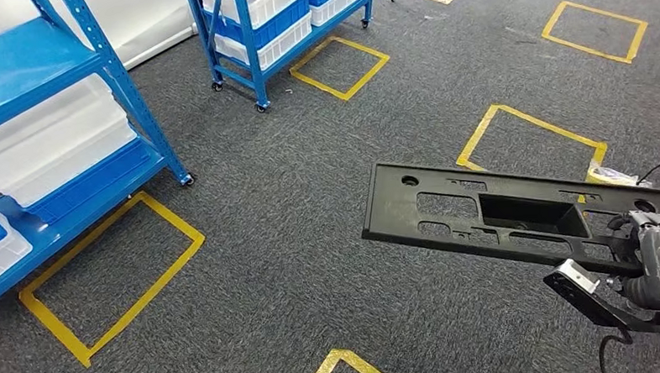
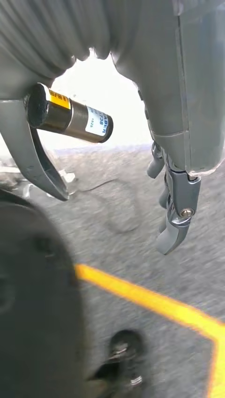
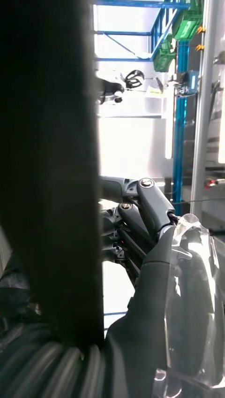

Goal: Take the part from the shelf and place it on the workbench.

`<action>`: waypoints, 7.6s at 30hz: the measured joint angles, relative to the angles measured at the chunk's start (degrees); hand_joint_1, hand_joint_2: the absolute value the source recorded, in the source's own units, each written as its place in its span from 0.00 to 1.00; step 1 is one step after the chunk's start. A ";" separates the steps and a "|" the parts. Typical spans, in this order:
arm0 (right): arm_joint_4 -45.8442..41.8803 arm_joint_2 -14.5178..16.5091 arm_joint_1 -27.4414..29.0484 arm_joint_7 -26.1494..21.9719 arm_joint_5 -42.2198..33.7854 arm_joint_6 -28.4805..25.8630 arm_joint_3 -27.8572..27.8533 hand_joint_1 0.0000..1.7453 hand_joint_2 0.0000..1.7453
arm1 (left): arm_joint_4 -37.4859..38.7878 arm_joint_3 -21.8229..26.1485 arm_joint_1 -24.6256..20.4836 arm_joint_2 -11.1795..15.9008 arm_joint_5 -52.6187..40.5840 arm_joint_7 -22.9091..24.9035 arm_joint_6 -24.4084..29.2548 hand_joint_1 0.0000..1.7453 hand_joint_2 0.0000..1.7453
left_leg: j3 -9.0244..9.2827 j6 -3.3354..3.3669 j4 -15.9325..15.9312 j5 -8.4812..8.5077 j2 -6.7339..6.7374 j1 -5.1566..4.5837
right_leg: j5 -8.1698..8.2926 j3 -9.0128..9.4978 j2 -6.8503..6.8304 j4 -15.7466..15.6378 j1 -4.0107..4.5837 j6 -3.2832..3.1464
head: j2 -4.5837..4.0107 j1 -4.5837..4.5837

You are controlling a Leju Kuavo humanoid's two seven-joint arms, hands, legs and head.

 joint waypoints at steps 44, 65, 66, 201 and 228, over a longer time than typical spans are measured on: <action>1.08 5.06 -4.12 5.02 8.86 -0.70 12.20 1.00 1.00 | 0.16 2.65 0.07 3.47 2.86 1.77 -1.48 0.00 1.00 | 0.34 -1.64 0.16 -0.49 8.11 -0.51 | -0.18 1.50 -9.11 -0.90 0.02 -0.60 | 0.00 0.56; -3.09 2.85 3.52 3.63 3.91 -2.42 4.46 1.00 1.00 | -0.20 2.51 0.70 3.38 0.46 1.11 -0.50 0.00 1.00 | -0.42 0.82 -0.68 1.23 3.44 -0.32 | -6.44 -5.34 -5.54 12.05 0.15 0.23 | 0.00 0.80; -3.09 2.85 3.65 3.61 3.91 -2.41 4.33 1.00 1.00 | -0.20 2.51 0.71 3.34 0.45 1.11 -0.48 0.00 1.00 | -0.45 0.78 -0.67 1.16 4.19 -0.34 | -6.92 -6.22 -5.92 14.03 -0.11 0.45 | 0.00 0.80; 15.01 4.91 -18.05 2.16 11.68 1.23 12.32 0.00 0.00 | -0.04 2.66 -0.53 2.29 3.36 1.14 -3.45 0.00 0.00 | -2.07 -1.31 0.24 1.89 4.50 -0.29 | 0.36 1.72 -6.87 -1.44 -0.32 -0.21 | 0.00 1.12; -3.79 3.84 -16.92 -5.25 0.11 0.08 48.23 0.00 1.00 | -0.67 2.60 -0.32 1.76 3.12 1.99 -2.22 0.00 0.00 | -2.97 -3.15 2.43 0.97 1.40 1.18 | -1.18 2.75 -6.28 -0.77 -0.85 -1.12 | 0.00 1.15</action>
